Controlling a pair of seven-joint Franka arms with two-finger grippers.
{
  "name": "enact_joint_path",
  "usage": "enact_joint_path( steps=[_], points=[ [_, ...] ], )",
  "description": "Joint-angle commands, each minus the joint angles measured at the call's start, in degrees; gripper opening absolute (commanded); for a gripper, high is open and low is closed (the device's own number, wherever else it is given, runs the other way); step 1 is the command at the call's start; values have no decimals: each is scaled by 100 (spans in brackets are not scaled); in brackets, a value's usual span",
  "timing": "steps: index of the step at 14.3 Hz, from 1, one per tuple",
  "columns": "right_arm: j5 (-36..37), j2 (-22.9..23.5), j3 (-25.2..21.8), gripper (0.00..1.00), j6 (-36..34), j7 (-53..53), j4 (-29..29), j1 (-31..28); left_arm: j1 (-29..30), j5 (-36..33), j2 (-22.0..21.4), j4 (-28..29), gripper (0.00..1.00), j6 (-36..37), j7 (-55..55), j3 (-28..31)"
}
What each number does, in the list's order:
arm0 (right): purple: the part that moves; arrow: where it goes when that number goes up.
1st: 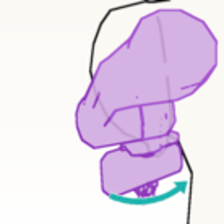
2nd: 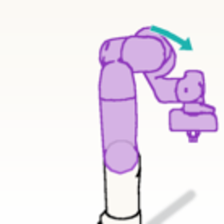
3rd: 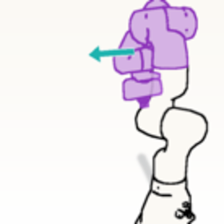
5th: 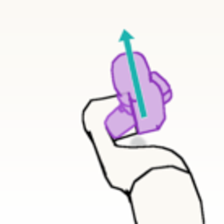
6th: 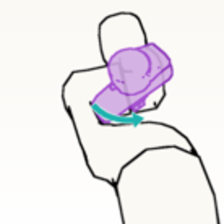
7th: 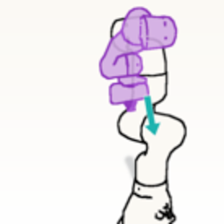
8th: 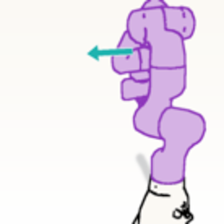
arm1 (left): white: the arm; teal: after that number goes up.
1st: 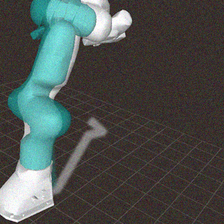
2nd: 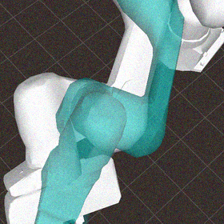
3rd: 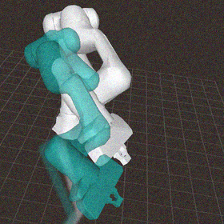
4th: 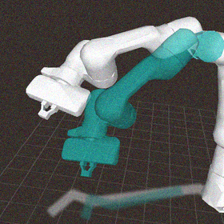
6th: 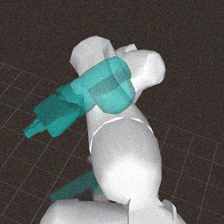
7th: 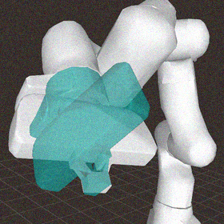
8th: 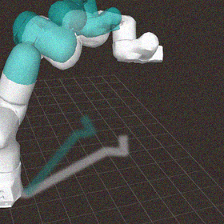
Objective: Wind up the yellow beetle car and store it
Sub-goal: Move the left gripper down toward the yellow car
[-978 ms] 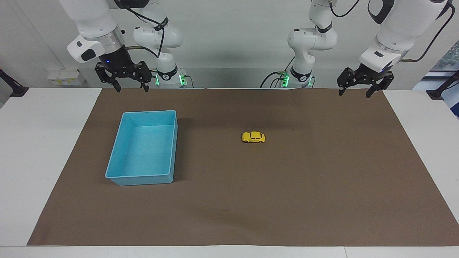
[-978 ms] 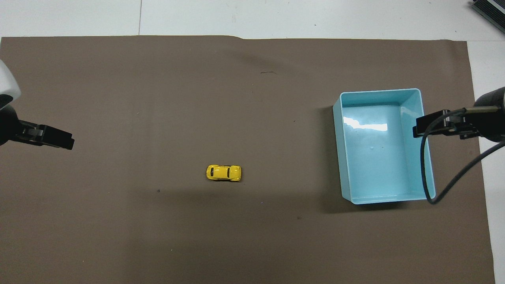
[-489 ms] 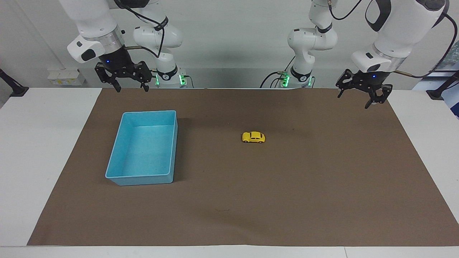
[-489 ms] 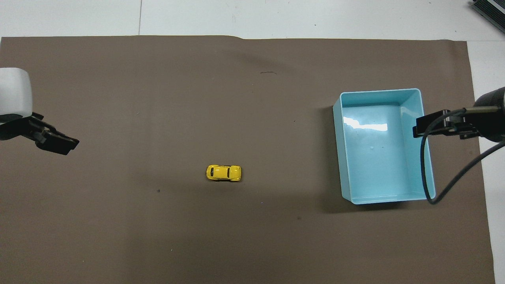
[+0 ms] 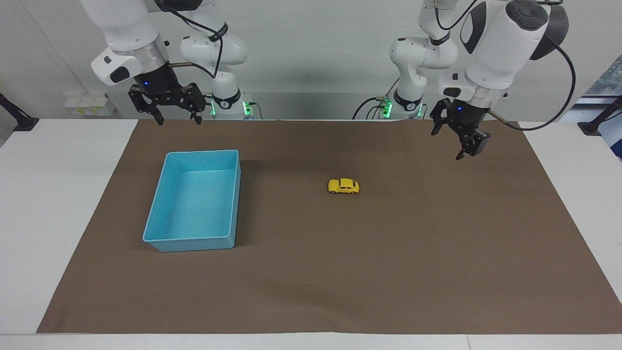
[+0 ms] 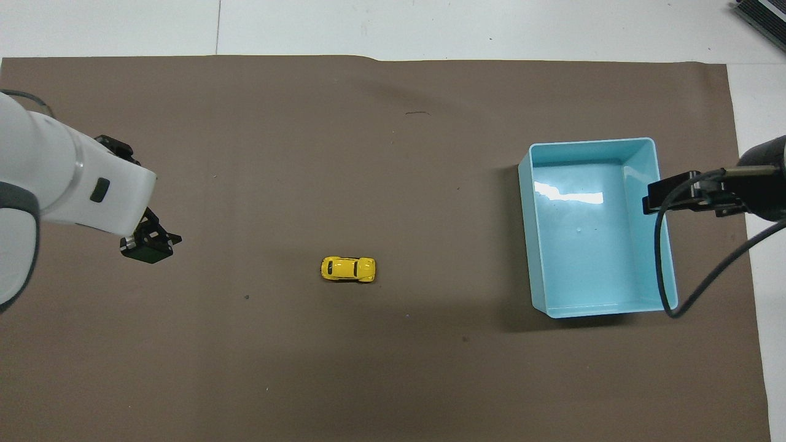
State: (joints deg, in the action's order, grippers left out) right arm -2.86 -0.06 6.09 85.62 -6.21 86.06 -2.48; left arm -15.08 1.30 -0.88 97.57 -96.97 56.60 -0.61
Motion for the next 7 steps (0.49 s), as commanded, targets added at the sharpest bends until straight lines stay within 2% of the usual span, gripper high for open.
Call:
enact_joint_path(
  steps=[1, 3, 7],
  points=[
    [5, 24, 50, 100, -63, 137, -36, -77, -206, 46, -88, 454, 100, -365, 351, 79],
    [5, 24, 50, 100, -63, 137, -36, -77, -415, 46, -44, 771, 100, -909, 404, 78],
    [5, 24, 50, 100, -63, 137, -36, -86, -969, 55, 657, 834, 100, -1586, 273, 87]
  ],
)
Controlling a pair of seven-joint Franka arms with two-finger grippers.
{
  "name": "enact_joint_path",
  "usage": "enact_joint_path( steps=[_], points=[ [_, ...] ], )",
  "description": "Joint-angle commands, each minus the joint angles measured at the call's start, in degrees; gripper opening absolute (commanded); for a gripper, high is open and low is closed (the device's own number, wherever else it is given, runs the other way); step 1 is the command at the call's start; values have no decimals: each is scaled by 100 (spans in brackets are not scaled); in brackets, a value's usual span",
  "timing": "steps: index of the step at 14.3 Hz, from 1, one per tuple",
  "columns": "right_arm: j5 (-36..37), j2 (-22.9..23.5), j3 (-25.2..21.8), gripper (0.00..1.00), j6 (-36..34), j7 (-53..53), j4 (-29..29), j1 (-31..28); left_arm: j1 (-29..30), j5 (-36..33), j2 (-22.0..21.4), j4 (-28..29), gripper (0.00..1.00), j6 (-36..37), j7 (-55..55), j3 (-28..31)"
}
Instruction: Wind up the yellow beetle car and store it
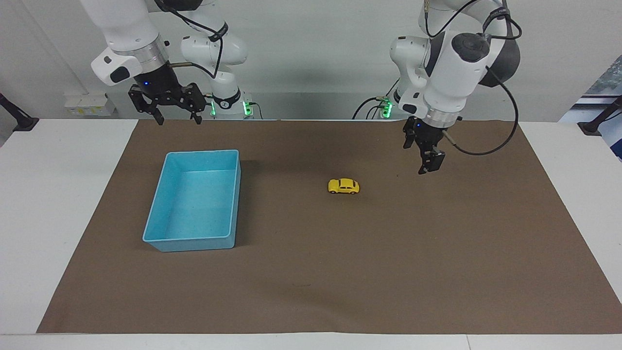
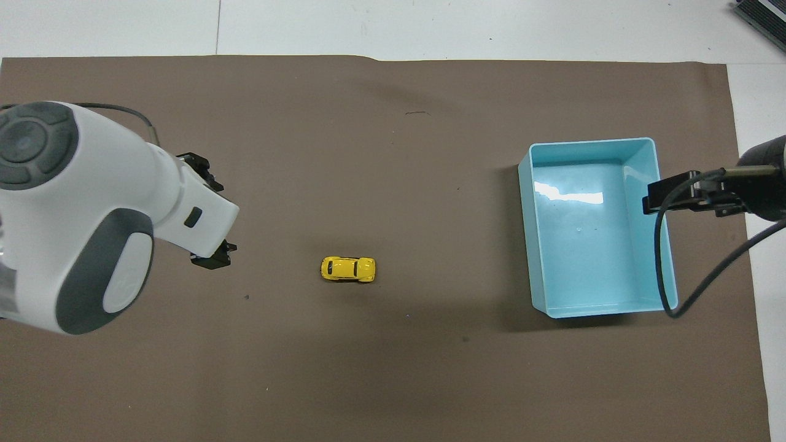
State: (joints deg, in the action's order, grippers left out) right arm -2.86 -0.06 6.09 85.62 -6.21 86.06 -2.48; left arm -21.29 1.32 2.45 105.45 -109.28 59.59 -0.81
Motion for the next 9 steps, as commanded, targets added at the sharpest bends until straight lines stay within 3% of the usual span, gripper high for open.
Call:
enact_joint_path(
  steps=[1, 5, 9],
  points=[
    [5, 15, 50, 100, -55, 137, -36, -77, -524, 53, 543, 46, 100, -496, -113, 99],
    [5, 24, 50, 100, -63, 137, -36, -77, -1069, 53, 835, 712, 100, -1787, -378, 108],
    [5, 24, 42, 100, -63, 137, -36, -86, -1474, 53, 1029, 1056, 100, -2097, -649, 108]
  ],
)
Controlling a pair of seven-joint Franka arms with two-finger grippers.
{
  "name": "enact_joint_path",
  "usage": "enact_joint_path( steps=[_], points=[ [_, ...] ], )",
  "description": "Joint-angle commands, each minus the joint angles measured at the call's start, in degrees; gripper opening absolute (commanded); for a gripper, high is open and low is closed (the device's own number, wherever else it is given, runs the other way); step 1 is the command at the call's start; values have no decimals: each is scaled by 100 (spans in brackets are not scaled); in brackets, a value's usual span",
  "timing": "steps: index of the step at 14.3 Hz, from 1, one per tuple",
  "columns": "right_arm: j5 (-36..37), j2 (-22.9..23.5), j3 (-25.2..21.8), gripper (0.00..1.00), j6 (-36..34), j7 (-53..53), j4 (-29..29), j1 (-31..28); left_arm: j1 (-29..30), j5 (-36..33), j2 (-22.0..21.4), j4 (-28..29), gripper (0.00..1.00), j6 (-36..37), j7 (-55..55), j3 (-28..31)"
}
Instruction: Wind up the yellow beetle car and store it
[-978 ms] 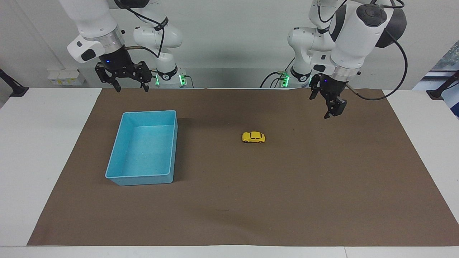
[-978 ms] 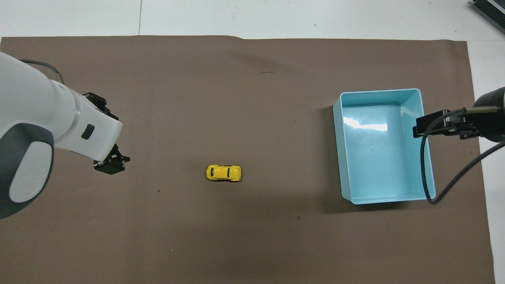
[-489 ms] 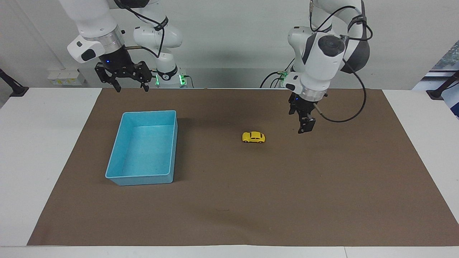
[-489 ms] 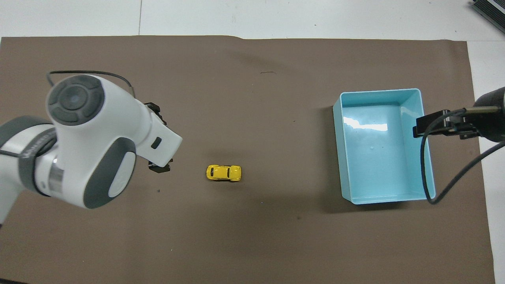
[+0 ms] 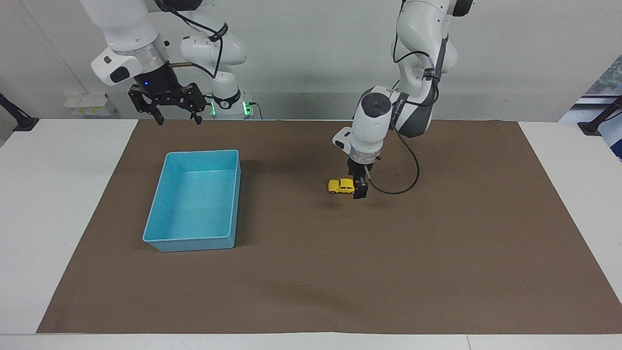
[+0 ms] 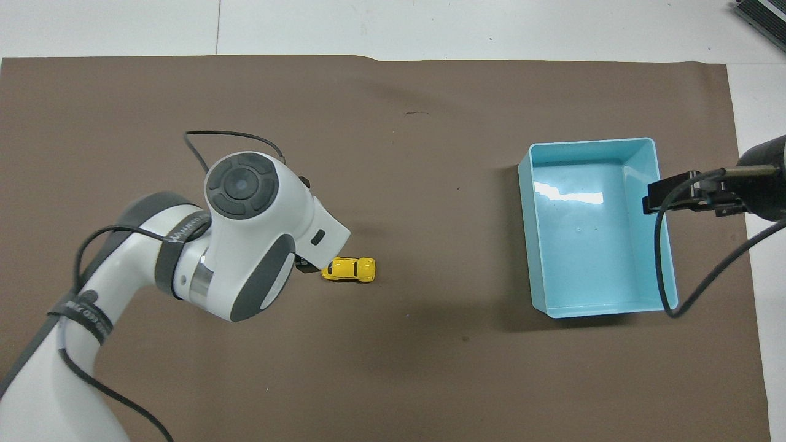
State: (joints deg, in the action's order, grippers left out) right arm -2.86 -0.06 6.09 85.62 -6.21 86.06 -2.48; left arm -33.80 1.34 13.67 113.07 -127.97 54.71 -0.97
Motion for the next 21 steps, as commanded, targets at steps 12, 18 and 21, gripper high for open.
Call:
enact_joint_path(
  steps=[12, 18, 21],
  points=[
    [5, 24, 50, 100, -63, 137, -36, -77, -355, 42, 110, 409, 0, -386, -505, 132],
    [5, 15, 42, 100, -63, 137, -36, -77, -259, 33, 39, 628, 0, -412, -155, 167],
    [5, 15, 50, 100, -55, 137, -36, -77, -100, 33, -48, 733, 0, -404, -48, 167]
  ],
)
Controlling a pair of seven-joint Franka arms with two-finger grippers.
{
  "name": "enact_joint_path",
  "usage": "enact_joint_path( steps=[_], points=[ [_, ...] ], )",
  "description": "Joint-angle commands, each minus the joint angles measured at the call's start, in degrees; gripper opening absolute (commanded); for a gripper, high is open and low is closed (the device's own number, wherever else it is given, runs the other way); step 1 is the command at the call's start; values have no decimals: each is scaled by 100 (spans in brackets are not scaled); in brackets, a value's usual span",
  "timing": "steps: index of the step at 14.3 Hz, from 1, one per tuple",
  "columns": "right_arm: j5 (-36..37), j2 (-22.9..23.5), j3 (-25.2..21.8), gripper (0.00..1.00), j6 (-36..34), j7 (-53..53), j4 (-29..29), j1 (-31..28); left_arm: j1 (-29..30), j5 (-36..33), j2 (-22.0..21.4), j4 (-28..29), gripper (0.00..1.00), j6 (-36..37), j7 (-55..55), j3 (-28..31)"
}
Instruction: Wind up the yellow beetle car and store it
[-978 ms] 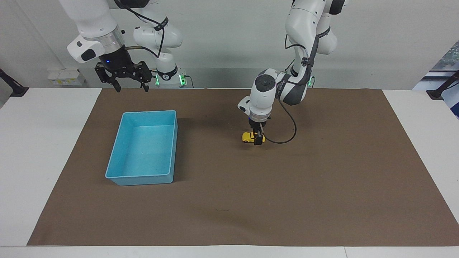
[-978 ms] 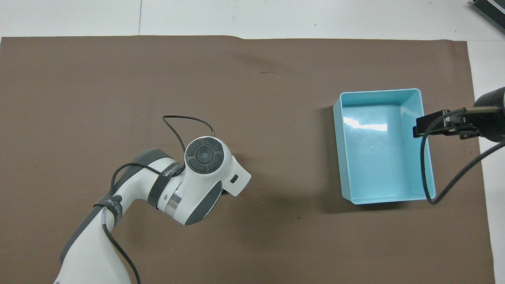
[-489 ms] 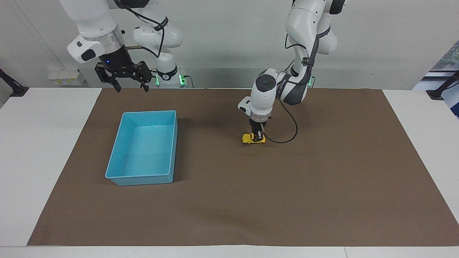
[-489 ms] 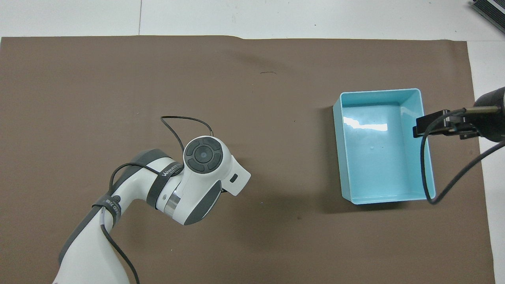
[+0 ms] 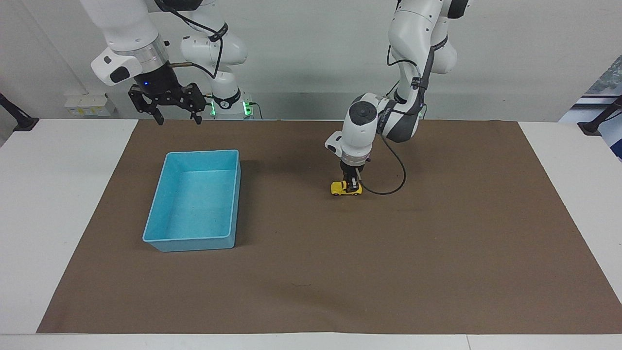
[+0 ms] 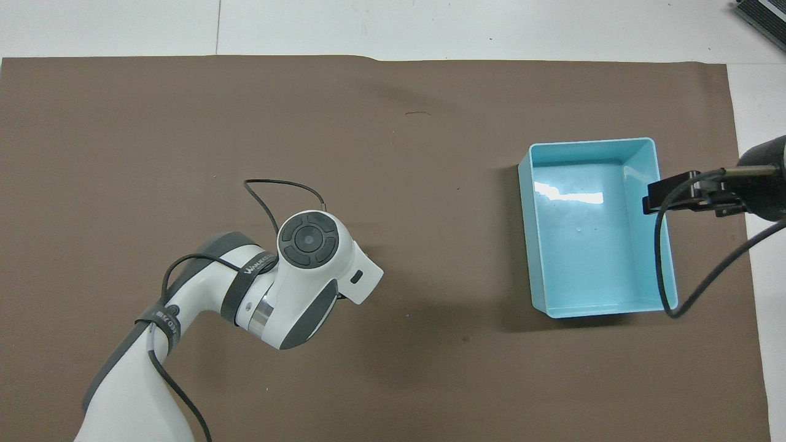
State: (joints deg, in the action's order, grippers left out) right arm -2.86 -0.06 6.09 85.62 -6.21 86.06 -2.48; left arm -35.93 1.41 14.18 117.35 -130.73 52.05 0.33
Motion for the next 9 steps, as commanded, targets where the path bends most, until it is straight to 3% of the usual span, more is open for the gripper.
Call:
enact_joint_path(
  steps=[1, 9],
  points=[
    [5, 15, 42, 100, -63, 137, -36, -85, 182, 17, -108, 350, 0, -128, 218, 37],
    [5, 15, 50, 100, -63, 137, -36, -85, 753, -53, -415, 772, 0, -137, 736, 46]
  ],
)
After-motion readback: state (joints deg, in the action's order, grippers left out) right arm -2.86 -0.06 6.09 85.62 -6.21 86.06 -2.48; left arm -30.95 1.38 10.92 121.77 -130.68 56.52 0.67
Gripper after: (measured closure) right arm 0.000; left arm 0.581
